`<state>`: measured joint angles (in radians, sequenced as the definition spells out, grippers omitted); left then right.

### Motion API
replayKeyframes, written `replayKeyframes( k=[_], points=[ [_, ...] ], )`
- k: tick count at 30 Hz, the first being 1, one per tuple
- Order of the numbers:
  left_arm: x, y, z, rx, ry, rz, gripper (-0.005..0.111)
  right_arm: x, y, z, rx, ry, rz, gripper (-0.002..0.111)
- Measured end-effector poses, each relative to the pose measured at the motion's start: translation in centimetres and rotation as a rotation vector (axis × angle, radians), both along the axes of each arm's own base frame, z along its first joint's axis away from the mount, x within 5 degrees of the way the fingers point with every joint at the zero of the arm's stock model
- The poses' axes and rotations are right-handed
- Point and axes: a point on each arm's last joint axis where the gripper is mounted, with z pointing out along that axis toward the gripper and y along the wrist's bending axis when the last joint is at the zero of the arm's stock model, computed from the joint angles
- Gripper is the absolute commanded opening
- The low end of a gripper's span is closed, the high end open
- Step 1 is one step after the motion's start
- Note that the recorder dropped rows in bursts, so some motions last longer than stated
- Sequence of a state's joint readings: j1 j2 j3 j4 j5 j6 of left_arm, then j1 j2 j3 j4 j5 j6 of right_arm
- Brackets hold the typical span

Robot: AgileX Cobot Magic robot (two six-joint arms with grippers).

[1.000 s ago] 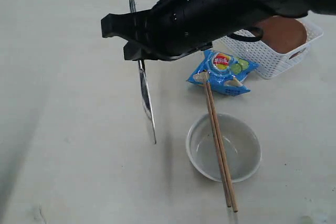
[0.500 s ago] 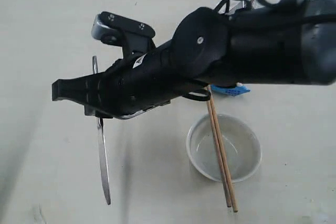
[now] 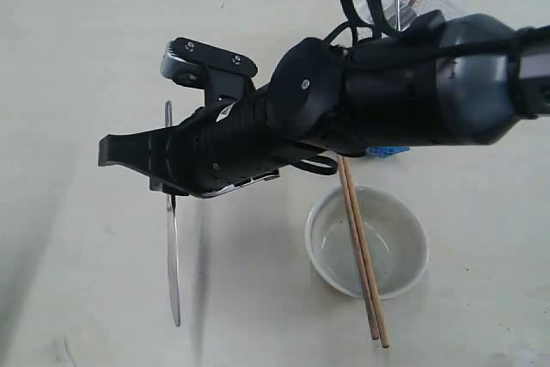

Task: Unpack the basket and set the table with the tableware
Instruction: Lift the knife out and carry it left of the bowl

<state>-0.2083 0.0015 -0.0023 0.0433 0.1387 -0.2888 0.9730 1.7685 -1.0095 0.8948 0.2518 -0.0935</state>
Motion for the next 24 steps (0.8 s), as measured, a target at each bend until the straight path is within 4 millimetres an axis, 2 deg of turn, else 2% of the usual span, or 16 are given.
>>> replayKeyframes(
  k=[7,13,19,24],
  points=[
    [0.0,0.0,0.0,0.000,0.000,0.000,0.000,0.1,0.2,-1.4,-0.020,0.045,-0.020,-0.001],
    [0.0,0.0,0.0,0.000,0.000,0.000,0.000,0.3,0.5,-1.4,-0.007,0.055,-0.035,-0.001],
    [0.0,0.0,0.0,0.000,0.000,0.000,0.000,0.3,0.8,-2.5,-0.026,0.086,-0.040,-0.001],
    [0.0,0.0,0.0,0.000,0.000,0.000,0.000,0.9,1.9,-2.7,0.004,0.123,-0.071,-0.001]
  ],
)
